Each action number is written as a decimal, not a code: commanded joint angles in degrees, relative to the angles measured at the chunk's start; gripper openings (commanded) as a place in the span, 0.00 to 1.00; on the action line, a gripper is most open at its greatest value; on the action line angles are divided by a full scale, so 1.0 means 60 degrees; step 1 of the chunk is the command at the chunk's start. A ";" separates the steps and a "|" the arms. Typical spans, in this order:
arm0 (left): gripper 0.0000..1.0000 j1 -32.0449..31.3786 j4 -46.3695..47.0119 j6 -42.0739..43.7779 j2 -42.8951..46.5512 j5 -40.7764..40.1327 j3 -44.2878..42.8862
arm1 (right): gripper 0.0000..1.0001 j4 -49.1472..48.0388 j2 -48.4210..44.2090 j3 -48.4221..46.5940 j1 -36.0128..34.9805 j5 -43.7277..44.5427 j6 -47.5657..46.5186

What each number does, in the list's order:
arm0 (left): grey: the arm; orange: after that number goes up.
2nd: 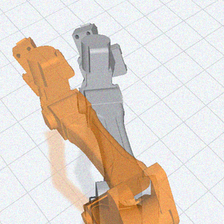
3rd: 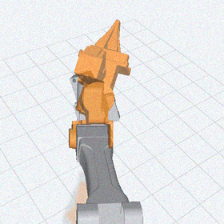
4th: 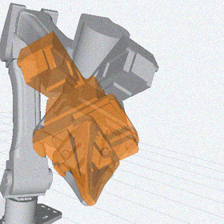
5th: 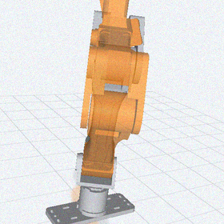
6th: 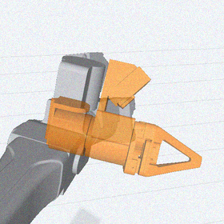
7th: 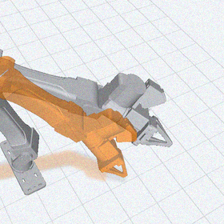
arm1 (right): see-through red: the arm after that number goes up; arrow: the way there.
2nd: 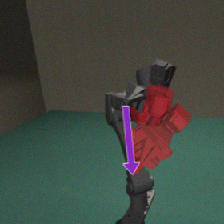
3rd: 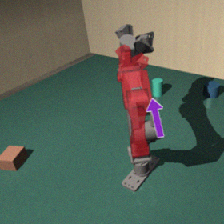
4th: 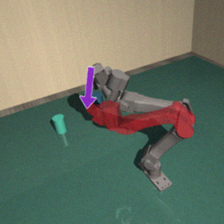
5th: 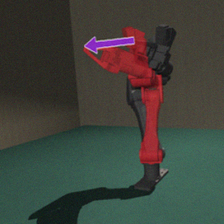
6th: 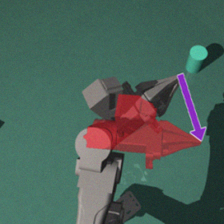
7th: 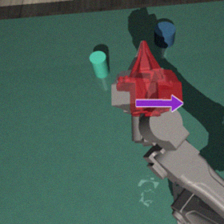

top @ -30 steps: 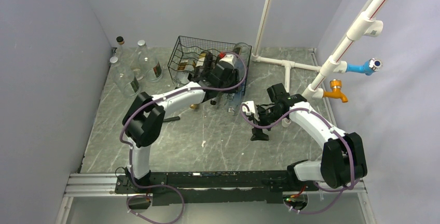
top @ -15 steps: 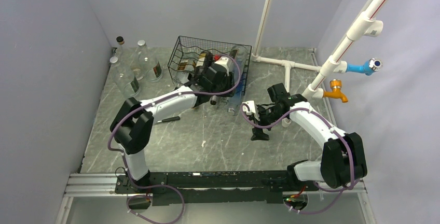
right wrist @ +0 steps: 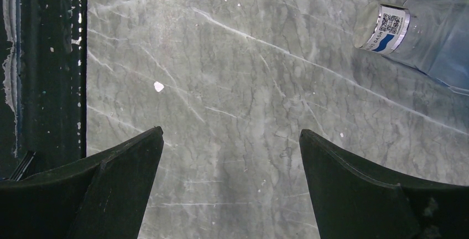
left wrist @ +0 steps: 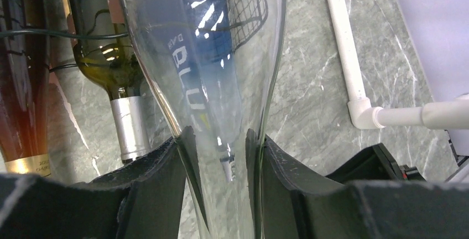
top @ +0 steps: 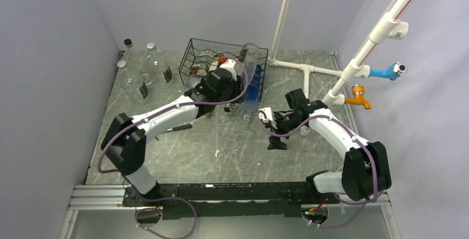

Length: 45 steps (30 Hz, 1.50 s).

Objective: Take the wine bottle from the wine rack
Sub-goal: Pick up the wine bottle from the wine rack.

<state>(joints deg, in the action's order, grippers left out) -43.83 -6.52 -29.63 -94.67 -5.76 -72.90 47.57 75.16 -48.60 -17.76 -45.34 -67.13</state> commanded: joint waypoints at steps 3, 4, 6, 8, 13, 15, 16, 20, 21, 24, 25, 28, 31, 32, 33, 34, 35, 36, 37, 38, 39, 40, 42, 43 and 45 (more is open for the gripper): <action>0.00 0.0159 0.2624 0.0090 0.1856 0.0081 0.0221 | 0.97 0.0179 -0.0287 -0.0235 0.0030 -0.0456 -0.0299; 0.00 0.0189 0.2618 0.0031 0.1994 0.0119 0.0329 | 0.97 0.0186 -0.0282 -0.0235 0.0030 -0.0472 -0.0298; 0.00 0.0223 0.2552 -0.0011 0.2286 0.0193 0.0586 | 0.97 0.0216 -0.0300 -0.0235 0.0030 -0.0491 -0.0310; 0.00 0.0243 0.2444 -0.0049 0.2620 0.0304 0.0796 | 0.97 0.0216 -0.0325 -0.0249 0.0030 -0.0526 -0.0325; 0.00 0.0286 0.2014 -0.0127 0.3558 0.0646 0.1457 | 0.97 0.0245 -0.0403 -0.0264 0.0030 -0.0636 -0.0337; 0.00 0.0289 0.1751 -0.0144 0.3964 0.0821 0.1694 | 0.97 0.0273 -0.0426 -0.0275 0.0030 -0.0687 -0.0339; 0.00 0.0289 0.1597 -0.0152 0.4158 0.0866 0.1833 | 0.97 0.0285 -0.0446 -0.0279 0.0030 -0.0721 -0.0365; 0.00 0.0291 0.1107 -0.0310 0.5021 0.1136 0.2408 | 0.97 0.0353 -0.0533 -0.0339 0.0030 -0.0891 -0.0382; 0.00 0.0291 0.0834 -0.0363 0.5226 0.1198 0.2570 | 0.97 0.0376 -0.0551 -0.0362 0.0030 -0.0926 -0.0378; 0.00 0.0297 0.0418 -0.0588 0.5795 0.1376 0.3001 | 0.97 0.0398 -0.0627 -0.0403 0.0030 -0.1036 -0.0370; 0.00 0.0290 0.0313 -0.0680 0.6014 0.1472 0.3121 | 0.97 0.0406 -0.0667 -0.0417 0.0030 -0.1092 -0.0372; 0.00 0.0297 -0.0014 -0.0954 0.6419 0.1742 0.3391 | 0.97 0.0468 -0.0799 -0.0476 0.0030 -0.1247 -0.0405; 0.00 0.0293 -0.0398 -0.1111 0.6753 0.2083 0.3537 | 0.97 0.0592 -0.0959 -0.0587 0.0008 -0.1290 -0.0525; 0.00 0.0297 -0.0525 -0.1156 0.6869 0.2231 0.3568 | 0.97 0.0695 -0.1018 -0.0664 0.0002 -0.1291 -0.0586; 0.00 0.0303 -0.0661 -0.1202 0.6971 0.2342 0.3600 | 0.97 0.0805 -0.1075 -0.0739 -0.0010 -0.1283 -0.0656; 0.00 0.0291 -0.0796 -0.1255 0.7063 0.2453 0.3633 | 0.97 0.0934 -0.1148 -0.0802 -0.0013 -0.1277 -0.0731; 0.00 0.0291 -0.0933 -0.1311 0.7153 0.2575 0.3663 | 0.97 0.1045 -0.1209 -0.0861 -0.0021 -0.1276 -0.0797; 0.00 0.0295 -0.1099 -0.1355 0.7224 0.2683 0.3681 | 0.97 0.1162 -0.1278 -0.0916 -0.0028 -0.1276 -0.0849; 0.00 0.0301 -0.1284 -0.1380 0.7285 0.2745 0.3663 | 0.97 0.1274 -0.1329 -0.0967 -0.0041 -0.1265 -0.0883; 0.00 0.0291 -0.1559 -0.1396 0.7360 0.2838 0.3656 | 0.97 0.1383 -0.1389 -0.1019 -0.0063 -0.1262 -0.0935; 0.00 0.0289 -0.1737 -0.1435 0.7413 0.2936 0.3642 | 0.97 0.1493 -0.1433 -0.1069 -0.0071 -0.1250 -0.0980; 0.00 0.0293 -0.1858 -0.1484 0.7471 0.3038 0.3672 | 0.97 0.1601 -0.1477 -0.1132 -0.0083 -0.1243 -0.1000; 0.00 0.0289 -0.1981 -0.1602 0.7575 0.3271 0.3764 | 0.98 0.1904 -0.1555 -0.1360 -0.0114 -0.1302 -0.1124; 0.00 0.0293 -0.2063 -0.1666 0.7616 0.3387 0.3798 | 0.98 0.2046 -0.1591 -0.1517 -0.0127 -0.1373 -0.1144; 0.00 0.0296 -0.2271 -0.1759 0.7661 0.3588 0.3804 | 0.98 0.2286 -0.1640 -0.1826 -0.0131 -0.1540 -0.1172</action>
<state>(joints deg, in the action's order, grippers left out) -42.06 -29.89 -39.40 -52.56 11.40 -47.94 56.95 67.00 -54.63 -18.22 -50.30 -71.48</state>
